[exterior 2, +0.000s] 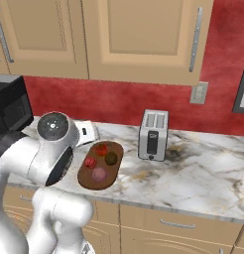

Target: Place the avocado, onion, tomato, and bell pepper on the cutting board.

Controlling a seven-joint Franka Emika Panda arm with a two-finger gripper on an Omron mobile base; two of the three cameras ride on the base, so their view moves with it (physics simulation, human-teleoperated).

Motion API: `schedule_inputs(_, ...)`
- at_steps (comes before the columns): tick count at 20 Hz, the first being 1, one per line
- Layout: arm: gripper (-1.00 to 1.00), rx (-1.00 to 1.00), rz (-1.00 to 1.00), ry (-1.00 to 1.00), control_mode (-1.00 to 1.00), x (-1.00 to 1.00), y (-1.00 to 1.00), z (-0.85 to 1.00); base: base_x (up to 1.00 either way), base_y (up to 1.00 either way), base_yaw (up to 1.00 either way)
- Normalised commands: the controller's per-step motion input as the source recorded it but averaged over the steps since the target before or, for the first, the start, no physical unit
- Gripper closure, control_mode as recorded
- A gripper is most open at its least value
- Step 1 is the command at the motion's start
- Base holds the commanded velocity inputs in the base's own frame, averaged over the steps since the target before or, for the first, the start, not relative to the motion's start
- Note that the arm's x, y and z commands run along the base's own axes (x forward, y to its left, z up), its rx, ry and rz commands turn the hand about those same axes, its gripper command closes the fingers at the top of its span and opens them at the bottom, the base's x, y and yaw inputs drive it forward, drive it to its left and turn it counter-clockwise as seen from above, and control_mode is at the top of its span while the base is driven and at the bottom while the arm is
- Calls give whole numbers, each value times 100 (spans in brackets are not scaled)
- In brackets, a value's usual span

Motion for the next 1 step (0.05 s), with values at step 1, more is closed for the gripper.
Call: schedule_inputs(1,-100,-6,0,-12,-100,-63,11,95,0,0,0)
